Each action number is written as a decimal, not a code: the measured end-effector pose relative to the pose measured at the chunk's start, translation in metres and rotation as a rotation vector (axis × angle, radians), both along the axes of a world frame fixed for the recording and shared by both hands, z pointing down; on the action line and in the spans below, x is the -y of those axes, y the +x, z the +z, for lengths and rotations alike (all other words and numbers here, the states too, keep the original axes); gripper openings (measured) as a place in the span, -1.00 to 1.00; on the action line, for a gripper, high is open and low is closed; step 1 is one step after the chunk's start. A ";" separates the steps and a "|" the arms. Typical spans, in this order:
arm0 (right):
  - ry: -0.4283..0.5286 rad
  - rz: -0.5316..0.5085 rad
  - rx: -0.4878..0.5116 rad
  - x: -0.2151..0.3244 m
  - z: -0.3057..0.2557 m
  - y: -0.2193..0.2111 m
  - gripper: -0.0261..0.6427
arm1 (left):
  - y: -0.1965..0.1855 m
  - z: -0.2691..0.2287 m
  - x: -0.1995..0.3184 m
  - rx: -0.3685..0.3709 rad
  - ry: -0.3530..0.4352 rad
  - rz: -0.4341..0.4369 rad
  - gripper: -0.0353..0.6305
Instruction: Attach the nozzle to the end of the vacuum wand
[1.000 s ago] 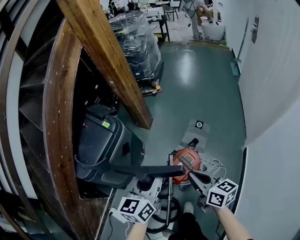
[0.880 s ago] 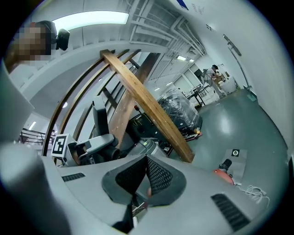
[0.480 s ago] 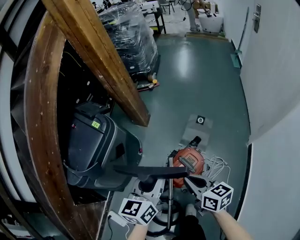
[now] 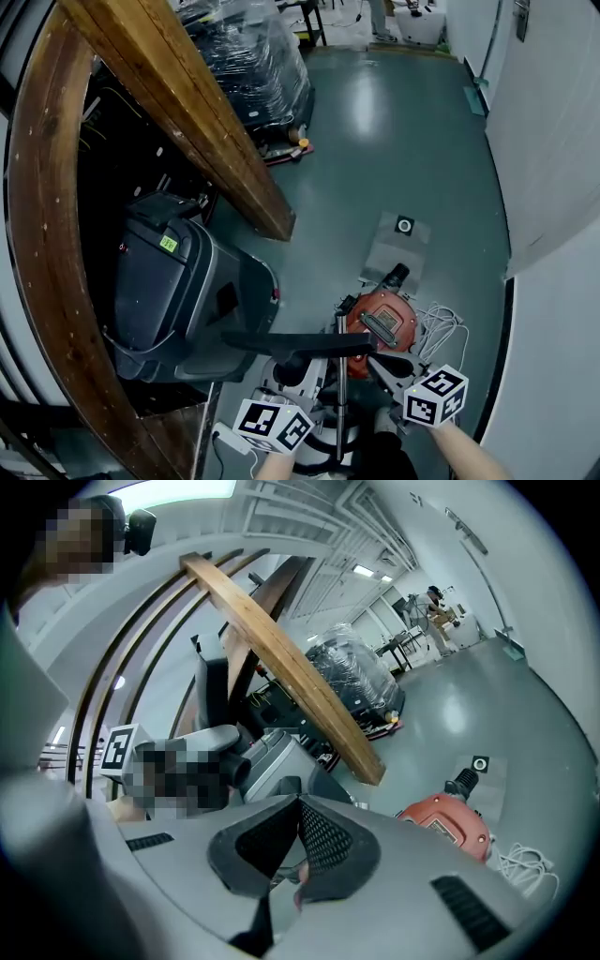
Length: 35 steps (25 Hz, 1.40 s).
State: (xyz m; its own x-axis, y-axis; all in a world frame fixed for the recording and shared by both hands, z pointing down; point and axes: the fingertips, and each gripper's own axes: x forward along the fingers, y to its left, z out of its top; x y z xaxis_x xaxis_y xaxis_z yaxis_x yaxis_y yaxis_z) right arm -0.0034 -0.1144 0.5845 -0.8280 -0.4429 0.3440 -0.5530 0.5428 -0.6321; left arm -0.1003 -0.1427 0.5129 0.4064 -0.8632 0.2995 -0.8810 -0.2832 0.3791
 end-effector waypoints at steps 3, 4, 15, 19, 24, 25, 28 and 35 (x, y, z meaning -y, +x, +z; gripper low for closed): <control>-0.008 -0.003 -0.002 0.005 0.014 -0.004 -0.87 | -0.003 0.015 0.005 0.000 -0.007 -0.002 -0.45; -0.009 -0.004 -0.004 0.007 0.019 -0.005 -0.86 | -0.003 0.018 0.007 -0.001 -0.007 -0.004 -0.45; -0.111 -0.050 -0.065 0.023 0.102 -0.033 -0.65 | -0.006 0.050 0.033 -0.011 -0.019 -0.012 -0.45; -0.160 -0.065 -0.106 0.029 0.137 -0.046 -0.54 | -0.005 0.060 0.034 -0.007 -0.030 -0.017 -0.45; -0.206 -0.062 -0.157 0.037 0.170 -0.059 -0.41 | -0.013 0.067 0.034 -0.008 -0.014 -0.053 -0.45; -0.208 -0.063 -0.170 0.038 0.175 -0.061 -0.40 | -0.014 0.067 0.035 -0.008 -0.011 -0.056 -0.45; -0.222 -0.067 -0.198 0.039 0.190 -0.068 -0.40 | -0.018 0.070 0.035 -0.004 -0.015 -0.059 -0.45; -0.222 -0.071 -0.228 0.043 0.205 -0.080 -0.41 | -0.027 0.075 0.037 0.001 -0.025 -0.068 -0.45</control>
State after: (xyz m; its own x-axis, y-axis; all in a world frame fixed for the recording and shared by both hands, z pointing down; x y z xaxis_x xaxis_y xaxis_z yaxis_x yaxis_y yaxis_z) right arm -0.0834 -0.1578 0.7893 -0.7445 -0.2806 0.6058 -0.6598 0.4476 -0.6035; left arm -0.1278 -0.1798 0.5881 0.3465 -0.8813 0.3214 -0.8982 -0.2129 0.3845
